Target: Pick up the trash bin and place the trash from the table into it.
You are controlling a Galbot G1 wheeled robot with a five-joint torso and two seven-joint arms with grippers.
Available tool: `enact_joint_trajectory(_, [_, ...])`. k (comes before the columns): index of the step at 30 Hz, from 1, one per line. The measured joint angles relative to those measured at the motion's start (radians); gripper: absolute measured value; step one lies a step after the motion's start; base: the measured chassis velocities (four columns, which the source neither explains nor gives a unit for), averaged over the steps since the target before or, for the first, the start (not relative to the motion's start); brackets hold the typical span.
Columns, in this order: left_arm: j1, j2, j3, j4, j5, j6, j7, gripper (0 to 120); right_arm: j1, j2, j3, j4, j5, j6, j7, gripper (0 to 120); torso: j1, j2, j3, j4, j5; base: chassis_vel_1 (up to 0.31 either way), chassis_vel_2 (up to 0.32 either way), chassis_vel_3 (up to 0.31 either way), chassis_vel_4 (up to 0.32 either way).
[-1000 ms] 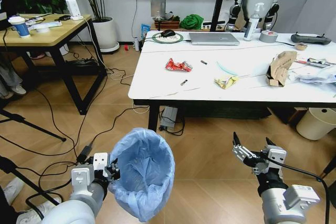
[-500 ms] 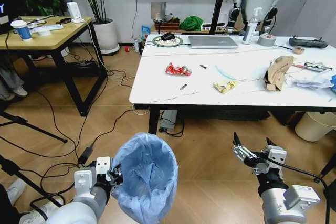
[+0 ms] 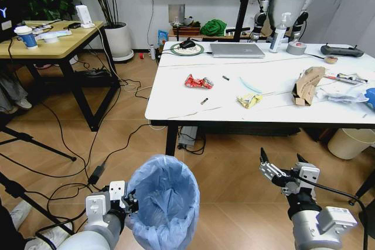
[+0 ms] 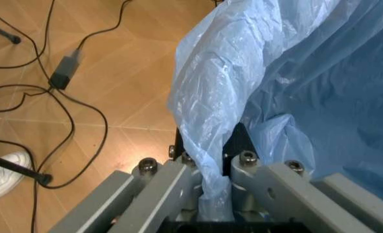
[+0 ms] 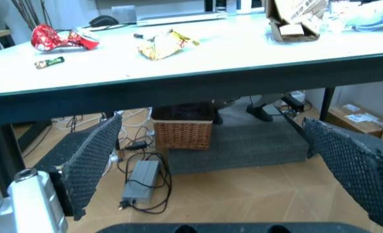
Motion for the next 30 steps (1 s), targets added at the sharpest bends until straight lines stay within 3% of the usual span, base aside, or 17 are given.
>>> enact_joint_trajectory(30, [-0.026,0.001,-0.005,0.000,-0.011,0.000,0.004,0,0.005,-0.001,-0.001,0.000,0.002,-0.001,0.001,100,0.053,0.131,0.078,0.0000,0.0000,0.000,0.000,0.000,0.000])
